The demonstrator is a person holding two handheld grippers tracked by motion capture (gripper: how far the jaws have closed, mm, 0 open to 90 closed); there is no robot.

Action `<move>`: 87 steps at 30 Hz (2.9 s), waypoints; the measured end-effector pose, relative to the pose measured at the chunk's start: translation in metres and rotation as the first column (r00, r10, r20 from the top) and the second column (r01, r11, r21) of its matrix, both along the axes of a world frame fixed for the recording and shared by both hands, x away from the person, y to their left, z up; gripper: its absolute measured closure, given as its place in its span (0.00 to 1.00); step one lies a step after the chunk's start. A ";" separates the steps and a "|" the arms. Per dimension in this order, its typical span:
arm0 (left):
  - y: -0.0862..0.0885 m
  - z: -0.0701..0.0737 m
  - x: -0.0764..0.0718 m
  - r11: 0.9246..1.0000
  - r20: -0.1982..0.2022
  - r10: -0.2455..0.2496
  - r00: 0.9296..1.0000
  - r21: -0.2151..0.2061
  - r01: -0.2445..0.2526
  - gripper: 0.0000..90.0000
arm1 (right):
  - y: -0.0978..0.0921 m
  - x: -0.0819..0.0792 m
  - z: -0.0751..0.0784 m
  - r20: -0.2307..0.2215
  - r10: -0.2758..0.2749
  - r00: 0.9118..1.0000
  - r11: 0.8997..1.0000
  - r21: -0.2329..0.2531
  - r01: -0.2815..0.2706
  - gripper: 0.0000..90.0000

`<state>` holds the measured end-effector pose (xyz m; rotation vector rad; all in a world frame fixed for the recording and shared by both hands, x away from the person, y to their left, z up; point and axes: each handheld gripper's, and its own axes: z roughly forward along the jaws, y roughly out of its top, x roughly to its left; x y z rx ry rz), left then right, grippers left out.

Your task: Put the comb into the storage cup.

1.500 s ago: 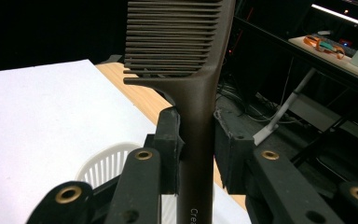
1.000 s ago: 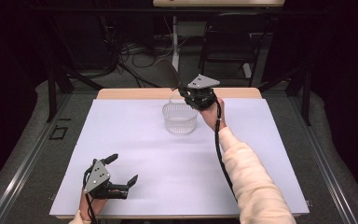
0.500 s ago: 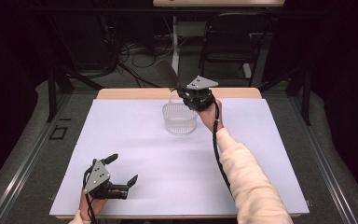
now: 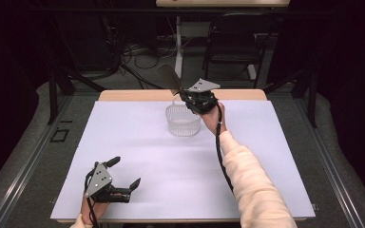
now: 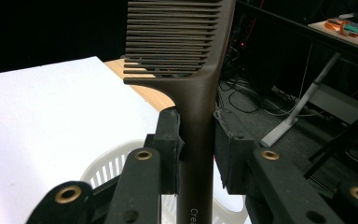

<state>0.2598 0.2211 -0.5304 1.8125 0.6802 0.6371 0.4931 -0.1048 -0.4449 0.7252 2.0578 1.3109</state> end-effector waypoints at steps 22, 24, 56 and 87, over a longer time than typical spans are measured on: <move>0.000 0.000 0.000 1.000 0.000 0.003 1.000 -0.001 -0.003 0.01 | 0.002 0.004 -0.020 -0.051 0.003 0.999 1.000 -0.024 -0.004 0.81; 0.000 0.000 0.000 1.000 0.000 0.003 1.000 -0.001 -0.003 0.01 | 0.002 0.004 -0.021 -0.055 0.003 0.998 1.000 -0.026 -0.004 0.81; 0.000 0.000 0.000 1.000 0.003 0.003 1.000 -0.002 -0.003 0.01 | 0.006 0.005 -0.034 -0.108 0.030 0.994 0.995 -0.089 -0.039 0.80; 0.001 0.000 0.000 1.000 0.003 0.004 1.000 -0.002 -0.004 0.01 | 0.009 0.007 -0.042 -0.150 0.047 0.988 0.985 -0.158 -0.071 0.80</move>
